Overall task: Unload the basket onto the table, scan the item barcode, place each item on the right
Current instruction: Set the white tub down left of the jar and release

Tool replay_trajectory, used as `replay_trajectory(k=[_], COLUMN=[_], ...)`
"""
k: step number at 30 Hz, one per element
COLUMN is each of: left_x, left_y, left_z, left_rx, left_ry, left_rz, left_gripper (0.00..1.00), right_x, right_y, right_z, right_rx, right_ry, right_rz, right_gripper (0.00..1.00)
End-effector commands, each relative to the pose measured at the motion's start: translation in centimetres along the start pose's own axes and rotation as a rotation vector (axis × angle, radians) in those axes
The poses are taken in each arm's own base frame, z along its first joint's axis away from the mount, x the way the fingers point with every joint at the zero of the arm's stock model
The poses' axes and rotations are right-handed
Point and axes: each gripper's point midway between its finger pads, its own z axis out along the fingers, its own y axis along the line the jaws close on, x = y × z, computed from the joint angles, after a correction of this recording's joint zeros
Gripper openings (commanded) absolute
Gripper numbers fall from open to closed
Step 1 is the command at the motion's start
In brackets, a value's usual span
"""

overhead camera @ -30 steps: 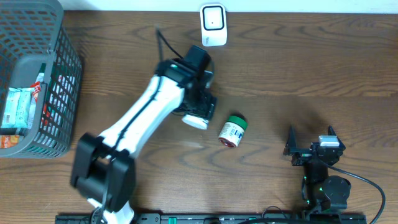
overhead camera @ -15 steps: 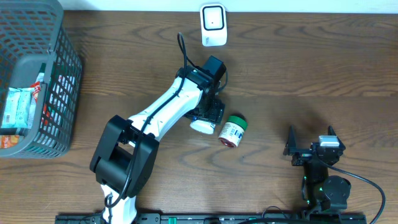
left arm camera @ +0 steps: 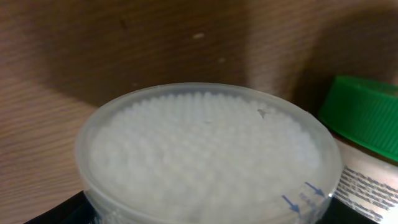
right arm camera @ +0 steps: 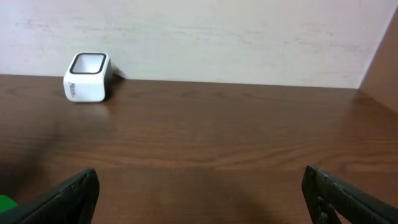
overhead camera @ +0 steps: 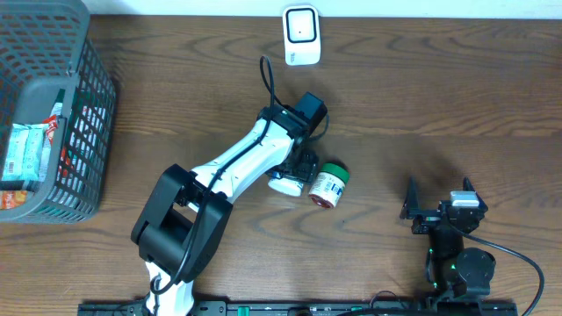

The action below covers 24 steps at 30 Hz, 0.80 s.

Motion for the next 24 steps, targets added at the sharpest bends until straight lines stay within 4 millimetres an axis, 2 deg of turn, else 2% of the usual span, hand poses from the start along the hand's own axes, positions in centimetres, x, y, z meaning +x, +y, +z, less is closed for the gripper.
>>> replay_trajectory(k=[1, 7, 19, 24], left_x=[-0.08, -0.02, -0.13, -0.8], left_y=[0.67, 0.49, 0.48, 0.18], left_z=[0.11, 0.12, -0.01, -0.78], left_rx=[-0.032, -0.022, -0.021, -0.011], left_ry=[-0.007, -0.003, -0.008, -0.034], left_rz=[-0.015, -0.015, -0.015, -0.014], left_gripper=[0.77, 0.89, 0.92, 0.93], right_x=[0.17, 0.17, 0.18, 0.17], right_y=[0.3, 0.3, 0.3, 0.3], right_z=[0.01, 0.01, 0.01, 0.01], right_rx=[-0.011, -0.011, -0.011, -0.011], right_ry=[0.005, 0.005, 0.006, 0.005], right_rz=[-0.005, -0.005, -0.005, -0.005], right_gripper=[0.99, 0.99, 0.99, 0.99])
